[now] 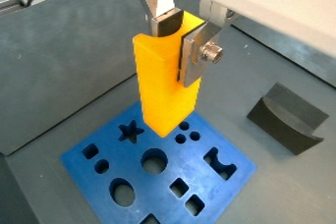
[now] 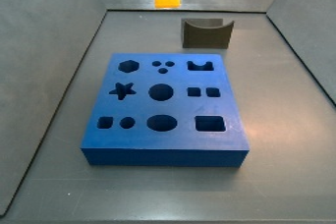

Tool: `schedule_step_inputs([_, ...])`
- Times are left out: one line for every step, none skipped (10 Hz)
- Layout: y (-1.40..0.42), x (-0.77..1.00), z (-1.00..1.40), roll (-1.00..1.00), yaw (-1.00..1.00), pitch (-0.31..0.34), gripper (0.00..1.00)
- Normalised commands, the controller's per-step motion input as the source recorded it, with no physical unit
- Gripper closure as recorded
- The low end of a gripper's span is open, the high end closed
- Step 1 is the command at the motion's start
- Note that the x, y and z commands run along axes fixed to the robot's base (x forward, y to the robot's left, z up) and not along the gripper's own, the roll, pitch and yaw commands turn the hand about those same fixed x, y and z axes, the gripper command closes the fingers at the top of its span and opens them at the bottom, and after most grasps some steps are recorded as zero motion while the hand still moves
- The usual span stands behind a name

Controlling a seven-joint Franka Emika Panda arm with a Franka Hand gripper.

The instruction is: Insert the arch object.

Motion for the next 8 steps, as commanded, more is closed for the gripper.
schedule_step_inputs([0.15,0.21,-0.33,0.00,-0.89,0.000,1.00])
schedule_step_inputs([0.15,0.21,-0.33,0.00,-0.90,0.000,1.00])
schedule_step_inputs([0.12,0.17,-0.34,0.00,-0.93,0.000,1.00])
schedule_step_inputs([0.11,0.15,-0.35,0.00,-0.94,0.000,1.00])
schedule_step_inputs([0.11,0.15,-0.35,0.00,-0.94,0.000,1.00])
schedule_step_inputs([0.12,0.14,-0.37,0.00,-0.94,0.000,1.00])
schedule_step_inputs([0.13,0.13,-0.38,0.00,-0.93,0.000,1.00])
schedule_step_inputs([0.13,0.13,-0.38,0.00,-0.93,0.000,1.00])
